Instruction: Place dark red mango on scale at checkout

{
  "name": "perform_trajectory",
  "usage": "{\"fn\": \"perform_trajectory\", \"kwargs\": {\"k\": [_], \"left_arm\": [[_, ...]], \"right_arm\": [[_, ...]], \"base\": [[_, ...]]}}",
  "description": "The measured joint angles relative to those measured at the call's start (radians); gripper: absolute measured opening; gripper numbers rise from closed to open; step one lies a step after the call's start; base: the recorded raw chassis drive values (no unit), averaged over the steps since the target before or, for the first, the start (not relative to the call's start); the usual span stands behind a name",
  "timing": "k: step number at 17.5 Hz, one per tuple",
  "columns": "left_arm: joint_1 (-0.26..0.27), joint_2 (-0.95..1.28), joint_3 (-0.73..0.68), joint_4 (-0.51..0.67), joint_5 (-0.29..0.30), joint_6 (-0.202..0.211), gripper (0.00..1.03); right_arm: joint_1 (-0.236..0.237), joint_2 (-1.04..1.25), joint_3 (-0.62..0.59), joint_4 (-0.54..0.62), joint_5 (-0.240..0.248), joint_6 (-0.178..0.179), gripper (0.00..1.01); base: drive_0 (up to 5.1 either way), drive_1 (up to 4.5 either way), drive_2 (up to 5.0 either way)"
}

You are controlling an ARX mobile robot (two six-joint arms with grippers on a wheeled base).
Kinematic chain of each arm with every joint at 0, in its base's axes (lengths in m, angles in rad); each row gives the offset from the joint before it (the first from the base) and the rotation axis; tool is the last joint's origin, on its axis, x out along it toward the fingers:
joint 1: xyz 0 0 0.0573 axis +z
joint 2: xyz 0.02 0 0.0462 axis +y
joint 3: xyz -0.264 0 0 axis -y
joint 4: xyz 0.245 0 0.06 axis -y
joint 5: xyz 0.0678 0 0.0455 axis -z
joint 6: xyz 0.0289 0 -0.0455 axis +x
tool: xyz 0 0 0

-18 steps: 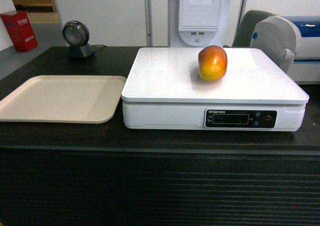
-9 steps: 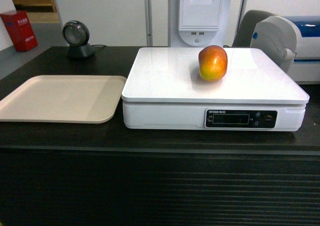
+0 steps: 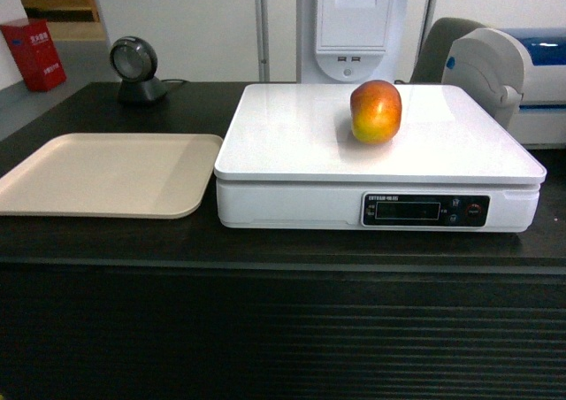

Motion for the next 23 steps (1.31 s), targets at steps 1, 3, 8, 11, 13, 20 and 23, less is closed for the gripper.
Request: {"fn": "perform_trajectory", "kwargs": {"k": [1, 3, 8, 11, 13, 20, 23], "left_arm": [[0.000, 0.002, 0.006, 0.014, -0.002, 0.000, 0.02], [0.000, 0.002, 0.000, -0.005, -0.001, 0.000, 0.02], [0.000, 0.002, 0.000, 0.000, 0.000, 0.000, 0.31], [0.000, 0.002, 0.000, 0.000, 0.000, 0.000, 0.55], [0.000, 0.002, 0.000, 0.000, 0.000, 0.000, 0.73], [0.000, 0.002, 0.000, 0.000, 0.000, 0.000, 0.98], [0.000, 0.002, 0.000, 0.000, 0.000, 0.000, 0.98]], "right_arm": [[0.000, 0.000, 0.000, 0.000, -0.001, 0.000, 0.98], [0.000, 0.000, 0.000, 0.001, 0.000, 0.000, 0.98], [0.000, 0.000, 0.000, 0.000, 0.000, 0.000, 0.98], [0.000, 0.000, 0.000, 0.000, 0.000, 0.000, 0.98], [0.000, 0.000, 0.000, 0.000, 0.000, 0.000, 0.98], [0.000, 0.000, 0.000, 0.000, 0.000, 0.000, 0.98], [0.000, 0.000, 0.000, 0.000, 0.000, 0.000, 0.98]], "base": [[0.0, 0.00, 0.0], [0.0, 0.00, 0.0], [0.0, 0.00, 0.0], [0.0, 0.00, 0.0], [0.0, 0.00, 0.0], [0.0, 0.00, 0.0], [0.0, 0.00, 0.0]]}}
